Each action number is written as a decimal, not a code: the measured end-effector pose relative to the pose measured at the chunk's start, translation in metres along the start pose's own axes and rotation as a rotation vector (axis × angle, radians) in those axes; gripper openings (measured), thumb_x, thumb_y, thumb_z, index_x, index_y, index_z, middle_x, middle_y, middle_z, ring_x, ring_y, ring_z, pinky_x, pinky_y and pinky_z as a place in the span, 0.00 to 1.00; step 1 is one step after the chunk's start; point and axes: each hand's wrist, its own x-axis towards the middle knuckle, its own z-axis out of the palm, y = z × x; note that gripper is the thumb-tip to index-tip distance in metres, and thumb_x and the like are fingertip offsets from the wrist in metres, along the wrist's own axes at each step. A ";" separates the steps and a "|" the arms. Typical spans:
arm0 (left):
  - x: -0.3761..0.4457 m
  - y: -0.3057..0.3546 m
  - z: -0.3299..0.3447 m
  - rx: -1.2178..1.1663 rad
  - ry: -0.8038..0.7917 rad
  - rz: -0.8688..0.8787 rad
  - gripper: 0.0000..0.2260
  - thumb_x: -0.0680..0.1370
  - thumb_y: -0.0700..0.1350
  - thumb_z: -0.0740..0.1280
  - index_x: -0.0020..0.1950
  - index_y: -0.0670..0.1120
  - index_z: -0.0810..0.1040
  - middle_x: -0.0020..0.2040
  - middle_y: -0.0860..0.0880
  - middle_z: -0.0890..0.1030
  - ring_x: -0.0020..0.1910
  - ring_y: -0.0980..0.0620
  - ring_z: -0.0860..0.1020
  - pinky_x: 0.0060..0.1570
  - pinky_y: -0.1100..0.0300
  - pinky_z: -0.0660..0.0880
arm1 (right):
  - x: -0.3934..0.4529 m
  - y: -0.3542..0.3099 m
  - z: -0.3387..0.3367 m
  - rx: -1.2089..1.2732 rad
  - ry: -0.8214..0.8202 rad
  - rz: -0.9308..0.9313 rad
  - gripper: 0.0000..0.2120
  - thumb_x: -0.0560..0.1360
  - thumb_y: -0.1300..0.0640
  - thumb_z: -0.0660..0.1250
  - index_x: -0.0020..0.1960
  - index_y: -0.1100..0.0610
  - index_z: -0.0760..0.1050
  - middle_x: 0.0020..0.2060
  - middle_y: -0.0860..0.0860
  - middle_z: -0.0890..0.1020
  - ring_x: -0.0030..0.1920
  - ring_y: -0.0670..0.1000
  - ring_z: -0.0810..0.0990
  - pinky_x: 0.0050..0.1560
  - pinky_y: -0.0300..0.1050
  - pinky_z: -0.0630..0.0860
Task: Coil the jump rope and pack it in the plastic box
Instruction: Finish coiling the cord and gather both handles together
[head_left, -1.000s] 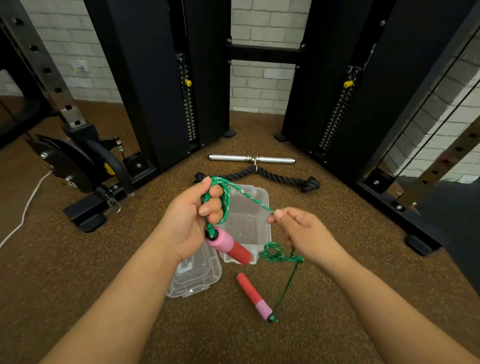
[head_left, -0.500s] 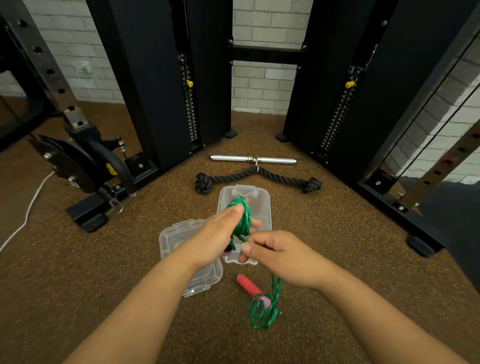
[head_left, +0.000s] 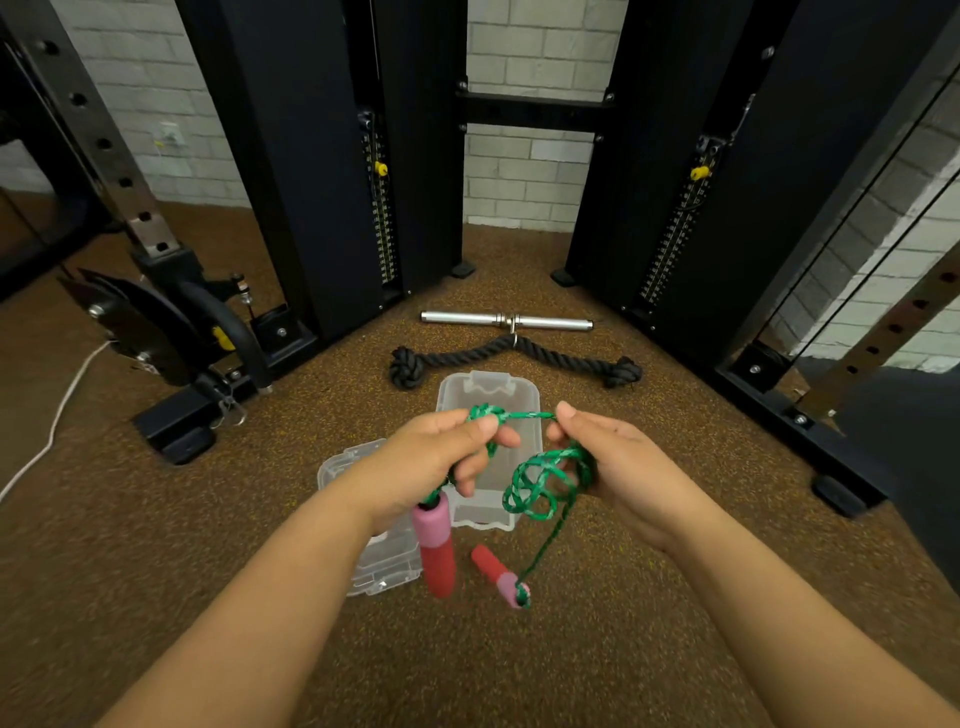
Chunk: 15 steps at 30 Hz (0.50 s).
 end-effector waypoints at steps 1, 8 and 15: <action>0.001 -0.001 -0.002 -0.028 0.046 0.010 0.14 0.81 0.49 0.57 0.49 0.45 0.80 0.26 0.53 0.68 0.27 0.56 0.69 0.37 0.63 0.69 | 0.000 0.001 -0.001 -0.026 -0.034 0.011 0.15 0.78 0.48 0.60 0.41 0.53 0.81 0.29 0.47 0.76 0.30 0.46 0.71 0.39 0.41 0.70; 0.005 -0.002 -0.013 -0.266 0.300 0.019 0.13 0.81 0.49 0.57 0.43 0.45 0.76 0.24 0.54 0.66 0.25 0.57 0.66 0.32 0.63 0.66 | 0.000 0.005 -0.008 -0.208 -0.147 0.005 0.11 0.78 0.61 0.62 0.57 0.60 0.80 0.41 0.54 0.83 0.40 0.48 0.80 0.45 0.38 0.79; 0.011 -0.009 -0.019 -0.251 0.478 -0.039 0.13 0.81 0.49 0.58 0.41 0.45 0.76 0.23 0.55 0.66 0.24 0.56 0.66 0.34 0.59 0.64 | -0.002 0.001 -0.015 -0.280 0.138 -0.226 0.07 0.70 0.64 0.72 0.48 0.59 0.82 0.44 0.57 0.85 0.41 0.48 0.82 0.48 0.40 0.80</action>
